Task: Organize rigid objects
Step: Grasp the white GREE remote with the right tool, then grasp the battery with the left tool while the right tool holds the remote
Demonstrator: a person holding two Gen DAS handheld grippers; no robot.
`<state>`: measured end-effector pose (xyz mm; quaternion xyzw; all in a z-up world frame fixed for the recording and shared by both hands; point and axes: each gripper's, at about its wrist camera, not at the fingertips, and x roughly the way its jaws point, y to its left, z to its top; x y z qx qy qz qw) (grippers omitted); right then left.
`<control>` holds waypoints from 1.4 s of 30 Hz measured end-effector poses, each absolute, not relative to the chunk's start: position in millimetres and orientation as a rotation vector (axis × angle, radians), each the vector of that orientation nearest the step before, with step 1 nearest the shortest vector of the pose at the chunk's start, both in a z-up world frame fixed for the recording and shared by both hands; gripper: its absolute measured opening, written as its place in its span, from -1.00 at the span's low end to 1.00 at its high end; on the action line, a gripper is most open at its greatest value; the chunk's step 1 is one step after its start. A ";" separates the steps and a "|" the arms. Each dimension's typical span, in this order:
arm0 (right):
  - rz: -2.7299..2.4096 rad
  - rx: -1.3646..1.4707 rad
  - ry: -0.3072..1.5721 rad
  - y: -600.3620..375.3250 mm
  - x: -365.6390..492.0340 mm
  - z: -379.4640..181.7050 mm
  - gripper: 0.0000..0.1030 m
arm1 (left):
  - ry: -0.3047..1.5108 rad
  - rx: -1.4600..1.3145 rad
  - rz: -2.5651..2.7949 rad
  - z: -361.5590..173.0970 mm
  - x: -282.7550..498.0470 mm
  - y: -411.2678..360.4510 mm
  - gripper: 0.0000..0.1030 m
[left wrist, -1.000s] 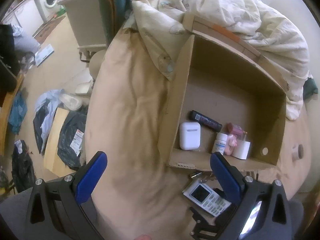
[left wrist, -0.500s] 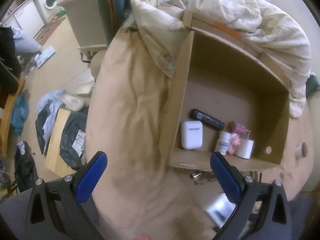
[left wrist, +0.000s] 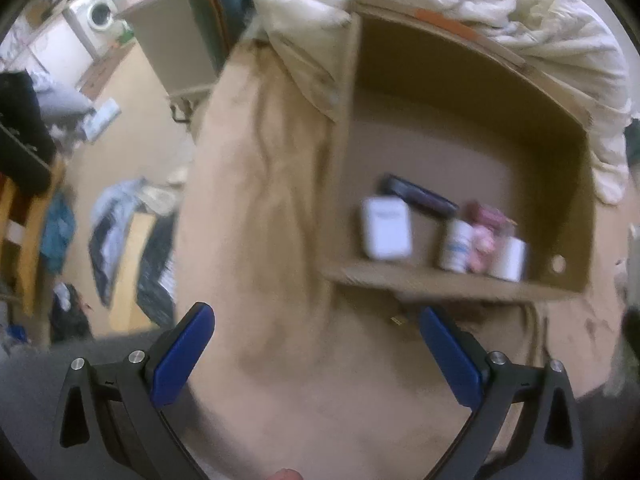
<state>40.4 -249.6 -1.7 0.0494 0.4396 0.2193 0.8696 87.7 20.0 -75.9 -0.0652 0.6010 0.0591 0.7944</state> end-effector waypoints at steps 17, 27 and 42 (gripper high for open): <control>0.497 0.348 0.864 -277.7 41.3 -8.9 -0.11 | 1.502 -0.277 0.094 -159.8 73.3 -114.4 0.41; 0.511 0.424 0.849 -290.7 43.5 -7.8 -0.11 | 1.559 -0.198 0.144 -182.6 80.6 -136.6 0.02; 0.498 0.399 0.870 -283.2 45.2 -8.9 -0.11 | 1.559 -0.126 0.077 -175.1 87.4 -140.4 -0.22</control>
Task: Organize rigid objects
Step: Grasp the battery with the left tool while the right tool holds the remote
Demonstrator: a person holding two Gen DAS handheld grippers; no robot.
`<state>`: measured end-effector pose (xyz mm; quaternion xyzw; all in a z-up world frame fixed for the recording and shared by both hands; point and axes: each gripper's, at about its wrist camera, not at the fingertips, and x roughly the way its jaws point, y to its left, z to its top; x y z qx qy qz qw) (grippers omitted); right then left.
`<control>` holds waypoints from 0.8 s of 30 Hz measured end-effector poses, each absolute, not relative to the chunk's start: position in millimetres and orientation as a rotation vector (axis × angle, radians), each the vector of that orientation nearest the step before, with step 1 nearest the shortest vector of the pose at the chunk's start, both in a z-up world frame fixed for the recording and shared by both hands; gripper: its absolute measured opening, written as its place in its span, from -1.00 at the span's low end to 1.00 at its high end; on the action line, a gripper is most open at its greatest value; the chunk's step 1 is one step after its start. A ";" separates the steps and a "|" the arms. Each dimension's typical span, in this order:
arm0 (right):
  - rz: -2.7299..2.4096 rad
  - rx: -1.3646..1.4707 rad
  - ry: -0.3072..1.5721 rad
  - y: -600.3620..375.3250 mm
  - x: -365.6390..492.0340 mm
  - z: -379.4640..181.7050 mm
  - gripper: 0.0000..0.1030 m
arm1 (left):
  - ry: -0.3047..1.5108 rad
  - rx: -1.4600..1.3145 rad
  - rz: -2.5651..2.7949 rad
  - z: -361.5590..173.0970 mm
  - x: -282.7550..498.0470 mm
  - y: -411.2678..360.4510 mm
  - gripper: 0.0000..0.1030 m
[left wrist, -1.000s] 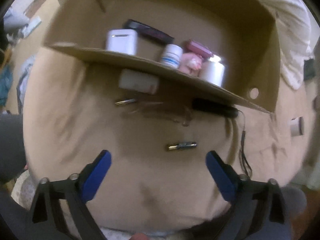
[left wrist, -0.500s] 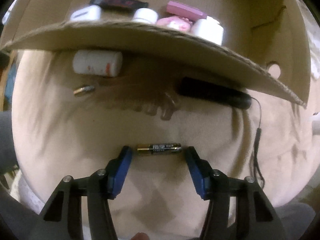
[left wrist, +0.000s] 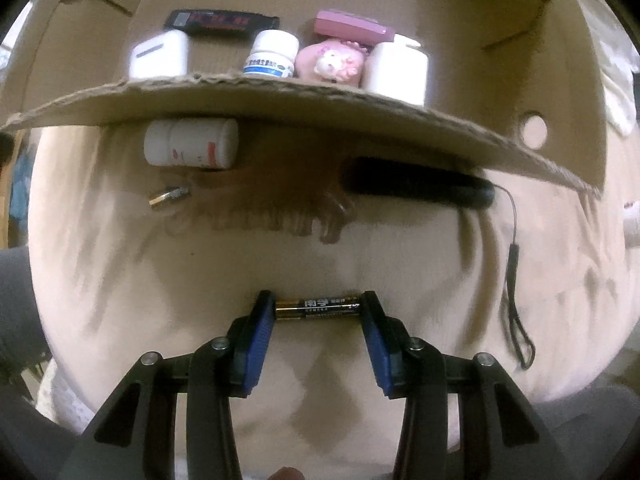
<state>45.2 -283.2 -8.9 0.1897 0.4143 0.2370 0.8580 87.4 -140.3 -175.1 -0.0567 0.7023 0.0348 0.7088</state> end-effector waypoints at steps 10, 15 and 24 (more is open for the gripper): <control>0.471 0.351 0.884 -268.9 43.6 -4.6 -0.11 | 1.452 0.004 0.029 -129.9 72.4 -94.0 -0.22; 0.454 0.339 0.894 -262.1 44.1 -2.2 -0.11 | 1.336 0.007 0.050 -90.4 70.9 -58.4 -0.22; 0.390 0.358 0.958 -260.9 54.2 -7.3 -0.11 | 1.167 0.034 0.001 -24.1 85.4 -26.2 -0.22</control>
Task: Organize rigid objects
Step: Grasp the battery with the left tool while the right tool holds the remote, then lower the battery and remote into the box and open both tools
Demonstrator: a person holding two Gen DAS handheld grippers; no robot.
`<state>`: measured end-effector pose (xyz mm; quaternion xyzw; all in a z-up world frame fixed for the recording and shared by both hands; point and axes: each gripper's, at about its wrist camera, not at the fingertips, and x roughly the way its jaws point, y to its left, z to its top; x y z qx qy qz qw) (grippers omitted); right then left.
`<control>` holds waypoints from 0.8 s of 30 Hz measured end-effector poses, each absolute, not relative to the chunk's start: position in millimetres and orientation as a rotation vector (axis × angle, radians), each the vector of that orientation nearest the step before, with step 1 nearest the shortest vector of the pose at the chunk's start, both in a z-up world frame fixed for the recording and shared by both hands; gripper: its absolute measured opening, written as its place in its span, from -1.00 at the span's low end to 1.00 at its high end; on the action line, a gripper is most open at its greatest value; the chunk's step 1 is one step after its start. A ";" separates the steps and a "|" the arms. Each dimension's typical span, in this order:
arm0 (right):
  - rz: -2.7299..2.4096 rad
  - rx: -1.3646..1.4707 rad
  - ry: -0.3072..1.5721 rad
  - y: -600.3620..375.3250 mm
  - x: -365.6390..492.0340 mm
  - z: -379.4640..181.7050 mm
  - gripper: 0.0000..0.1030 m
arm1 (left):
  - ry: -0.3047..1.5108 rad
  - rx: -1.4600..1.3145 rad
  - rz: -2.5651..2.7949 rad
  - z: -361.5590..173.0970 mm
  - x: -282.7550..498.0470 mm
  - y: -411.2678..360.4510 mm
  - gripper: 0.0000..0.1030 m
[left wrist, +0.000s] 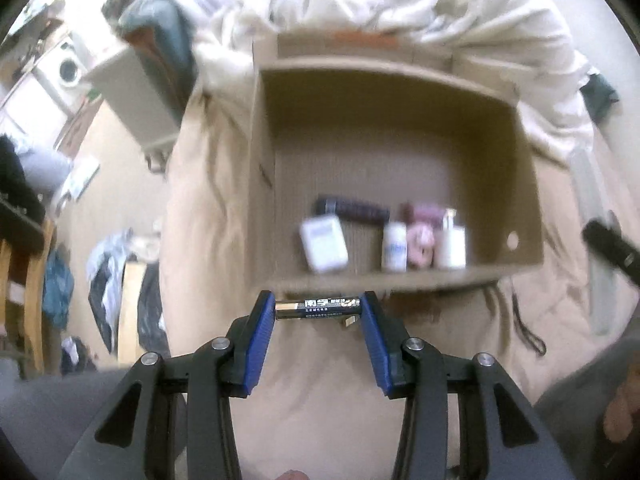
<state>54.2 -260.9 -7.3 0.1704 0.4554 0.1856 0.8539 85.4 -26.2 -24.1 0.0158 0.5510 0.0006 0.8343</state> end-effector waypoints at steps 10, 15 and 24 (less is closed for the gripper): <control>0.345 0.176 1.022 -236.6 83.5 -23.0 -0.11 | 1.168 0.129 -0.056 -36.4 122.4 -33.8 -0.22; 0.329 0.153 1.055 -229.9 112.0 -35.2 -0.11 | 1.171 0.197 -0.093 -45.2 144.3 -43.6 -0.22; 0.368 0.121 1.057 -198.6 147.6 -59.5 -0.11 | 1.132 0.142 -0.088 -66.3 182.1 -48.3 -0.22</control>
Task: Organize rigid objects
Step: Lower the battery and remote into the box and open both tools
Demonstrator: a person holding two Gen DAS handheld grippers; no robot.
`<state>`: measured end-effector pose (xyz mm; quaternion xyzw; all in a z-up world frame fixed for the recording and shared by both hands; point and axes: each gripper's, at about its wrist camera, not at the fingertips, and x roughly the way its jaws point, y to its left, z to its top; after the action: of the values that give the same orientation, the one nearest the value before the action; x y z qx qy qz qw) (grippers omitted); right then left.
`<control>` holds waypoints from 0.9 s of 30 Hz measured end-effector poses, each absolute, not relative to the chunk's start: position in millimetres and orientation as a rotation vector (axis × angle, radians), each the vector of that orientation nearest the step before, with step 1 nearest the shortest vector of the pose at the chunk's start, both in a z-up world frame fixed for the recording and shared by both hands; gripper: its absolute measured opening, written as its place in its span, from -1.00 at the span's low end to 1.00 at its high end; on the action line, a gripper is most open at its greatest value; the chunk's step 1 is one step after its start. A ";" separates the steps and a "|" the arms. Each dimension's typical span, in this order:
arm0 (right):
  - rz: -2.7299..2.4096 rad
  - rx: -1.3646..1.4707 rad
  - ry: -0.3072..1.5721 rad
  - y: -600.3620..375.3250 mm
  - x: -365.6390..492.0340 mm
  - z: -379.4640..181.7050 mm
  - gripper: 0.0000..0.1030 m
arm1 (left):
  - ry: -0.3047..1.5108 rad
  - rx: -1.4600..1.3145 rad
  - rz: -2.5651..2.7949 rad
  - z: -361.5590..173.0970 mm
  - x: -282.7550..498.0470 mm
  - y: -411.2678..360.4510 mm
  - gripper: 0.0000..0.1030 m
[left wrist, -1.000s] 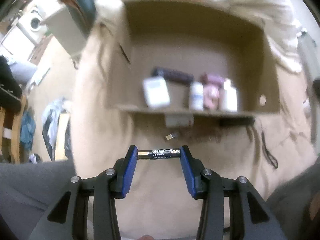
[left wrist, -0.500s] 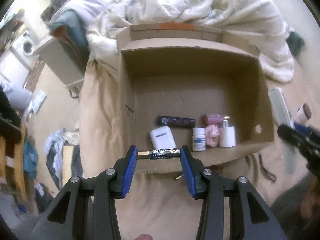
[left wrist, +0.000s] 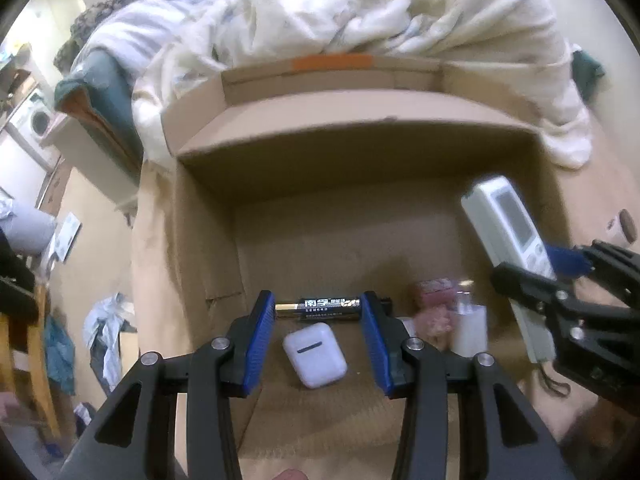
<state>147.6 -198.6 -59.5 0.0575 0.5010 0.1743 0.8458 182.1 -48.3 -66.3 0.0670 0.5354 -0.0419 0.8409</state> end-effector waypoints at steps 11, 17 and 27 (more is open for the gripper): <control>0.355 0.131 1.142 -191.8 165.6 -95.9 -0.11 | 1.144 0.122 -0.084 -75.7 185.3 -51.7 -0.22; 0.358 0.163 1.154 -192.7 166.8 -100.4 -0.10 | 1.204 0.062 -0.055 -86.1 190.2 -41.5 -0.22; 0.344 0.218 1.152 -194.2 167.6 -97.8 0.05 | 1.225 0.115 -0.014 -99.9 191.8 -44.0 -0.22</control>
<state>167.6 -194.2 -97.8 0.1021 0.5409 0.1613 0.8191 191.8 -44.0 -99.9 0.0540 0.5744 -0.0066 0.8168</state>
